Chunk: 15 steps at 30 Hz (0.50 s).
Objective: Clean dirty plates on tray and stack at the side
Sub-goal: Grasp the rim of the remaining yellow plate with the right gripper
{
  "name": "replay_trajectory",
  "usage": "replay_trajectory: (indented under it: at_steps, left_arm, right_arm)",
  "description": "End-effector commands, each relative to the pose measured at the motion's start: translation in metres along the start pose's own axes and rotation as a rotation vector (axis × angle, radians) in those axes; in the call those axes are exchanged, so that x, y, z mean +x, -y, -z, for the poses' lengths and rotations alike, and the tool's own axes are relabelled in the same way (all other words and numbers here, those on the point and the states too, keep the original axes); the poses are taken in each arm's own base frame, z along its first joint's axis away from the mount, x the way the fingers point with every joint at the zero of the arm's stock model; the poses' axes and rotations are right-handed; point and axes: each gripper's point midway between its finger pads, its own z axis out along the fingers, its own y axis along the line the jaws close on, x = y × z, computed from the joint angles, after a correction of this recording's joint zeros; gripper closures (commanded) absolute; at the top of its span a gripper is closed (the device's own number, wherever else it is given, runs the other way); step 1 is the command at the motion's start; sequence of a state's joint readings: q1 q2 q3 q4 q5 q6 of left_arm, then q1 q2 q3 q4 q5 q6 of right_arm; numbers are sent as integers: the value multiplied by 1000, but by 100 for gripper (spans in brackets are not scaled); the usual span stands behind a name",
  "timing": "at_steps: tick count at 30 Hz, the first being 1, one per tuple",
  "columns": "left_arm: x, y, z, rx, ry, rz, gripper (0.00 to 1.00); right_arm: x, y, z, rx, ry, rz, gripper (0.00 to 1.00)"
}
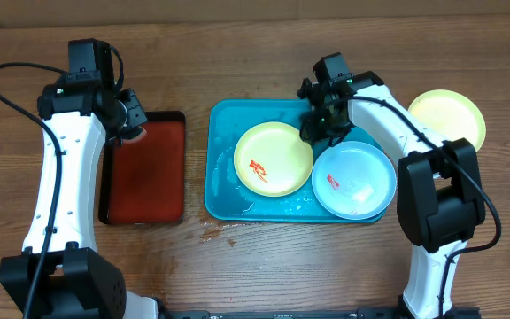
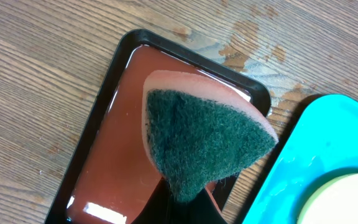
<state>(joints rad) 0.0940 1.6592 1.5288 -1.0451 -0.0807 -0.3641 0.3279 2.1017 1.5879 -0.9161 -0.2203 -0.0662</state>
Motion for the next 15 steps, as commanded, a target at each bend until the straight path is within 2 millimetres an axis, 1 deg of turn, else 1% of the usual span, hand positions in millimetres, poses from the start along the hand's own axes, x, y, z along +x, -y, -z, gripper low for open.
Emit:
replay_trajectory:
  at_steps: [1,4,6,12,15]
  left_arm:
    - [2,3,-4,22,-13,-10,96]
    - [3,3,-4,25,-16,-15,96]
    - [4,3,-4,23,-19,-19,96]
    - [4,3,-4,22,-22,-18,96]
    - [5,3,-5,22,-25,-18,96]
  right_arm:
    - [-15,-1,-2,2,62,46,65]
    - [-20,0,-4,6,82,153,63]
    - [-20,0,-7,7,76,181,63]
    - [-1,3,-27,-10,-11,203,63]
    - [3,0,-29,-35,-27,201,64]
